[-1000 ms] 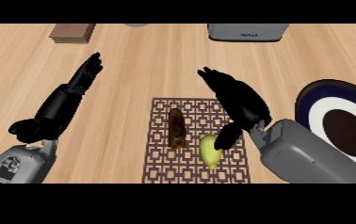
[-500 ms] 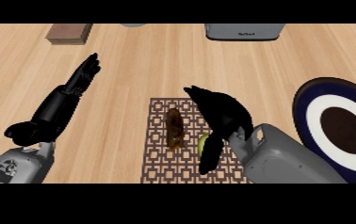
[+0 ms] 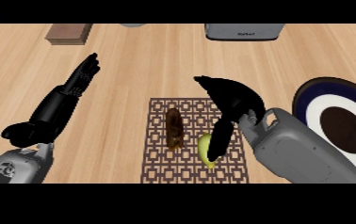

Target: Pick the lemon from the placemat and place it in the plate

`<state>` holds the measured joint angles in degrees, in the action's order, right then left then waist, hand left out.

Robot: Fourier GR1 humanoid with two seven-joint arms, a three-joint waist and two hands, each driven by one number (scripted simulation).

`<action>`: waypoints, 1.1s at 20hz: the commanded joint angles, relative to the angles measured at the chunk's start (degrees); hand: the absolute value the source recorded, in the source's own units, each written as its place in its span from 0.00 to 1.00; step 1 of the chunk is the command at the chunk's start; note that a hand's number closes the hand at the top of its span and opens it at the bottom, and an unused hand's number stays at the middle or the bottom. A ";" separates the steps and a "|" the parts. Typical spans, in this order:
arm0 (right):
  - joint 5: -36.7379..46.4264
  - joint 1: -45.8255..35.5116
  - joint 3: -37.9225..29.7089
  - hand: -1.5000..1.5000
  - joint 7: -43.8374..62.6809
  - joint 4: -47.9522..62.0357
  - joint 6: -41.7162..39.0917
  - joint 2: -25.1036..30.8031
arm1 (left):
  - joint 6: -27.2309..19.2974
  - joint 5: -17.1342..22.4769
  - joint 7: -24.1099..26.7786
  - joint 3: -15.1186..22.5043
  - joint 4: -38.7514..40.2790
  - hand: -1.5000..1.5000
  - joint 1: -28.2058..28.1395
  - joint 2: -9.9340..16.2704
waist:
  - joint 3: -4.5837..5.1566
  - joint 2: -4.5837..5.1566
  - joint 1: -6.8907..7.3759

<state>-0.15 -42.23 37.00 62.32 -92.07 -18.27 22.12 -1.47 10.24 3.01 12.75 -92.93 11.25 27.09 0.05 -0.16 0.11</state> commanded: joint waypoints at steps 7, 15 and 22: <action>-3.19 0.50 -4.24 0.00 2.34 4.67 -7.50 1.73 | 0.91 -1.46 -2.98 -1.17 -3.81 0.50 -1.00 -1.50 | -0.05 0.10 0.35; -0.43 4.84 2.70 0.00 1.14 6.76 -7.77 -1.33 | 2.06 -2.41 -1.19 -1.93 -1.18 0.50 -1.21 -3.51 | -0.03 0.12 -0.02; 2.46 5.14 3.80 0.00 -1.64 12.49 -9.14 -3.73 | 4.42 -2.57 0.93 -5.03 2.33 0.50 0.71 -3.73 | -0.02 0.28 0.02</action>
<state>0.02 -37.73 38.99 57.28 -83.01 -24.84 20.25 1.89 7.20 3.26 9.53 -93.35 9.91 23.78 0.03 -0.03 0.19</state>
